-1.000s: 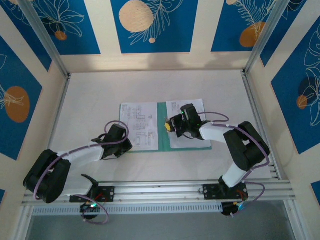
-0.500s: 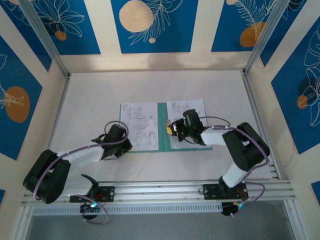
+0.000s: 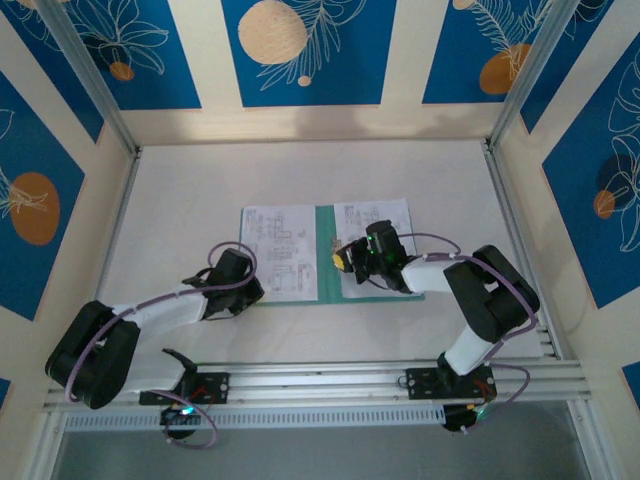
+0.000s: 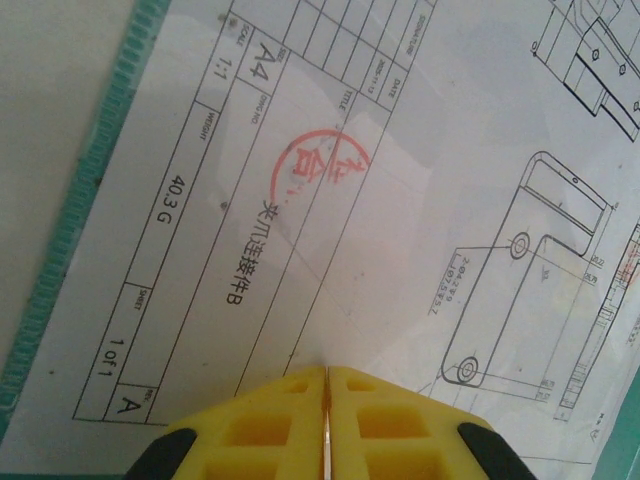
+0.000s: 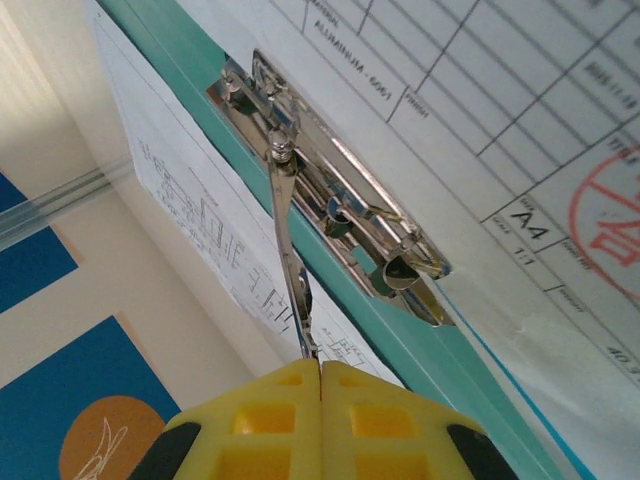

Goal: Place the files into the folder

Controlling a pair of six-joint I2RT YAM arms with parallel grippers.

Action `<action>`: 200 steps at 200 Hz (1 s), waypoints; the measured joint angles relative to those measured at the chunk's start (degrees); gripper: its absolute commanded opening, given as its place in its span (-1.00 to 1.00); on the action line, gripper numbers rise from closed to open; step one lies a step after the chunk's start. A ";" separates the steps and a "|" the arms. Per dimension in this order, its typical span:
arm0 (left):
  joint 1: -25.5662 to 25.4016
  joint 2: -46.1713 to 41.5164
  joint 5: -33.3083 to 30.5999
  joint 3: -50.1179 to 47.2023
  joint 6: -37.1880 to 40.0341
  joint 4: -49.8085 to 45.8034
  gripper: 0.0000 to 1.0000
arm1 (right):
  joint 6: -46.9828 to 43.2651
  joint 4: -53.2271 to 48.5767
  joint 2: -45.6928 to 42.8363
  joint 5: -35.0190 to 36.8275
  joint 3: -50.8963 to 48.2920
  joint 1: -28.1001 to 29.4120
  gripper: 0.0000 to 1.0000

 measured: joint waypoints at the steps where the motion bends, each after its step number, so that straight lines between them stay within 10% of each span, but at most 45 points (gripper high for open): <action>1: 0.00 0.00 0.00 0.00 -0.02 0.00 -0.84 | 0.00 -0.04 0.00 0.02 0.02 0.02 -0.93; 200: -0.02 0.00 0.00 0.00 0.00 0.00 -0.85 | -0.63 -7.72 0.02 1.01 5.81 0.39 -0.68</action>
